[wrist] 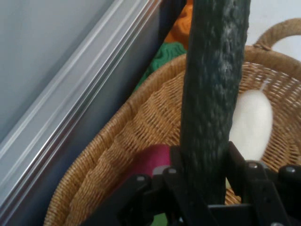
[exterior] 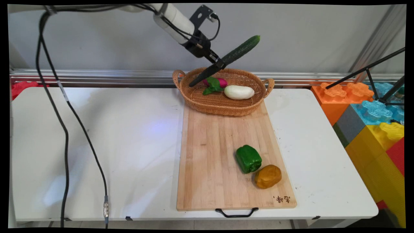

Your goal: Place the picked object in the vegetable basket

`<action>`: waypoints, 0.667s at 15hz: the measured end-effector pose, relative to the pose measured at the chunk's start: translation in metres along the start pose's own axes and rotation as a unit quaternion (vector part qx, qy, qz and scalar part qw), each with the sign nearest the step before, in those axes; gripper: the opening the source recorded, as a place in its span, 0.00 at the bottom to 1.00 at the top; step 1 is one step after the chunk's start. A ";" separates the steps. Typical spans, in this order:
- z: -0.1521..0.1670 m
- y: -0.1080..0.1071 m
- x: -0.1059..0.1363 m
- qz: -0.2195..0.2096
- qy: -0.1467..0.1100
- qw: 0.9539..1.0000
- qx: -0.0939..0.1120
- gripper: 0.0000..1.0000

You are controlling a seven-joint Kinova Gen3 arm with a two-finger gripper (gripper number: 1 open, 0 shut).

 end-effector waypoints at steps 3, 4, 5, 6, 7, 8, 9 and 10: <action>0.019 -0.004 -0.003 -0.026 0.004 1.000 0.003 0.00; 0.024 -0.004 -0.004 -0.032 0.005 0.999 0.004 0.00; 0.027 -0.004 -0.004 -0.036 0.004 0.999 0.004 1.00; 0.028 -0.004 -0.004 -0.038 0.004 0.999 0.004 1.00; 0.029 -0.003 -0.005 -0.041 0.002 0.999 0.004 1.00; 0.030 -0.001 -0.006 -0.043 -0.001 0.999 0.004 1.00; 0.029 0.001 -0.007 -0.046 -0.004 0.999 0.003 1.00; 0.027 0.003 -0.009 -0.047 -0.008 0.999 0.002 1.00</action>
